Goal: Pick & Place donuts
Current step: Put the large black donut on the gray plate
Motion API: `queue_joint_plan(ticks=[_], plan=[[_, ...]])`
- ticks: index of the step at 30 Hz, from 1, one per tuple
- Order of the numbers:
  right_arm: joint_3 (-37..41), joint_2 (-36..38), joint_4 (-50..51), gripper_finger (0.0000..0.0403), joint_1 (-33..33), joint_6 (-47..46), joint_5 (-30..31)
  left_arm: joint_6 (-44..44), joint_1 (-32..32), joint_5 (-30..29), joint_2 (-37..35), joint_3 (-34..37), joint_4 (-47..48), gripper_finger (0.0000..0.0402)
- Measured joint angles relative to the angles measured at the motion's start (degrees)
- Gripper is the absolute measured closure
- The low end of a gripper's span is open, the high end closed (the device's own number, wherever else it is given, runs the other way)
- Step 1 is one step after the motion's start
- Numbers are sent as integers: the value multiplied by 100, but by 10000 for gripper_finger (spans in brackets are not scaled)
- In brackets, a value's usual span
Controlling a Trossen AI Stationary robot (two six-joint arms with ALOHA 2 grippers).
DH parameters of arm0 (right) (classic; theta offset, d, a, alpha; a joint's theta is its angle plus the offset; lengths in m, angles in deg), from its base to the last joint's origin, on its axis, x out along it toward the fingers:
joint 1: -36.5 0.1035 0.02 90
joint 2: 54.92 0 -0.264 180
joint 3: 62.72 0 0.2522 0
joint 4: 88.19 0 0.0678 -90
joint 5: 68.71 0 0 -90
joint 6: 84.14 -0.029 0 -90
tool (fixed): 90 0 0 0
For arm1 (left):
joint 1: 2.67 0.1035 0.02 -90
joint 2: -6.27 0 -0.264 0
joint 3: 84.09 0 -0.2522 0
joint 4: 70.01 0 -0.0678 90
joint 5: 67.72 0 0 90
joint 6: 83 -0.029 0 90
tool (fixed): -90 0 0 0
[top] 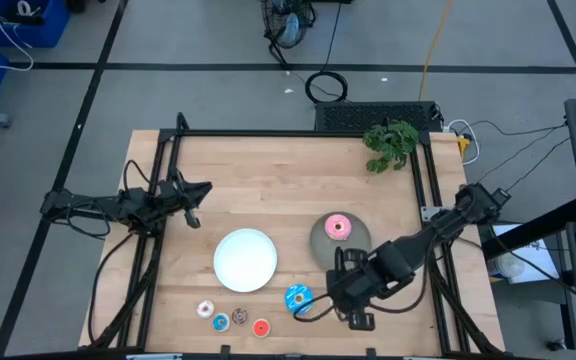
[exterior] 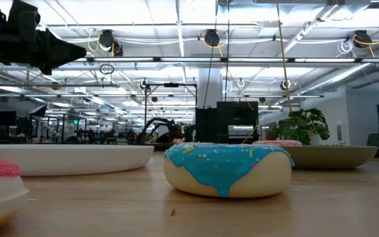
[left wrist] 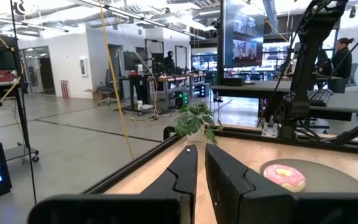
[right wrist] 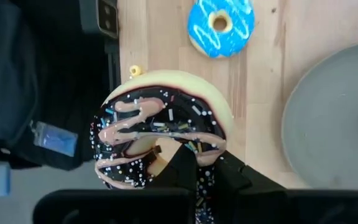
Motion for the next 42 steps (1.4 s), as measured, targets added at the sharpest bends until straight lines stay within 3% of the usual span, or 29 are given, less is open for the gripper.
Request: queue_joint_plan(ticks=[33,42], plan=[[471,-12,41,394,-36,-81,193,2,0,3,1,-2,2,364],[471,-12,-25,394,-56,57,481,0,0,3,0,0,2,364]])
